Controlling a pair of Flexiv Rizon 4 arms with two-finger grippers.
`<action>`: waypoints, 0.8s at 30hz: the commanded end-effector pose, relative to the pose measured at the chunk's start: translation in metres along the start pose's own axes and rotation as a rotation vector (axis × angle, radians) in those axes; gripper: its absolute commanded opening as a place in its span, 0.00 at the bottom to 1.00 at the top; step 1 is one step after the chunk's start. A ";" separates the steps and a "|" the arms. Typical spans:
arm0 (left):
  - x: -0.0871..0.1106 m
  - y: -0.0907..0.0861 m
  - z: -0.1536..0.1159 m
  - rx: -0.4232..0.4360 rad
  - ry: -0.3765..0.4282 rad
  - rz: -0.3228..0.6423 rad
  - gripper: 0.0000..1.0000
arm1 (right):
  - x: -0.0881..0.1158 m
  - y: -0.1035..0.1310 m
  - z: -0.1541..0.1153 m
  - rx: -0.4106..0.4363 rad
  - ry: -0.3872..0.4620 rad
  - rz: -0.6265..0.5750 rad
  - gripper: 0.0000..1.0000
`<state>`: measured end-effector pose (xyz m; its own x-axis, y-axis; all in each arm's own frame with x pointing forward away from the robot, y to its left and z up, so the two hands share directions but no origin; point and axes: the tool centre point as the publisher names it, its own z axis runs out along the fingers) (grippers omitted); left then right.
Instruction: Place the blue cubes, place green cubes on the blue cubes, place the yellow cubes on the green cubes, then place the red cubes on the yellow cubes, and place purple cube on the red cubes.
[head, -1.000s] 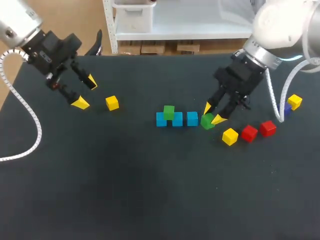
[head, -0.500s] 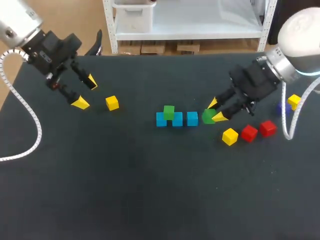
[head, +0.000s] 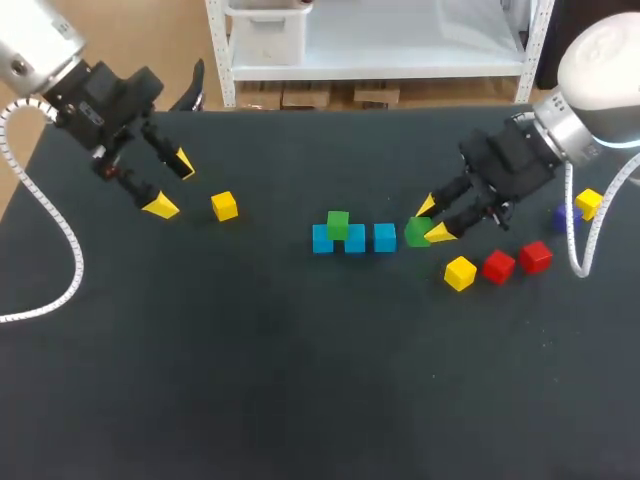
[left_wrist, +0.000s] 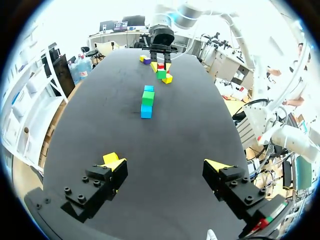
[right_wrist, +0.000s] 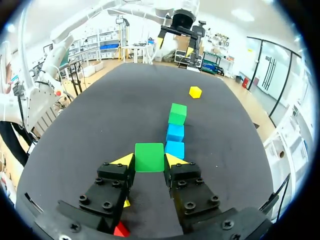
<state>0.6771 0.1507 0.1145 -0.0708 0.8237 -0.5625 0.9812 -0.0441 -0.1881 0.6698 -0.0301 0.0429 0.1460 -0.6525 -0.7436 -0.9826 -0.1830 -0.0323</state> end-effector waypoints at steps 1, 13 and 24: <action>0.000 0.001 0.000 0.001 0.000 0.002 1.00 | 0.000 0.000 0.000 0.000 -0.002 -0.001 0.00; 0.000 0.001 0.000 0.001 0.000 0.002 1.00 | -0.019 -0.012 0.021 0.089 0.189 0.036 0.00; 0.000 0.001 0.000 0.001 0.000 0.002 1.00 | -0.031 -0.019 0.027 0.139 0.245 0.091 0.00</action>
<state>0.6771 0.1507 0.1145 -0.0709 0.8237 -0.5625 0.9811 -0.0441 -0.1882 0.6843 0.0100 0.0469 0.0678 -0.8016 -0.5940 -0.9971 -0.0331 -0.0693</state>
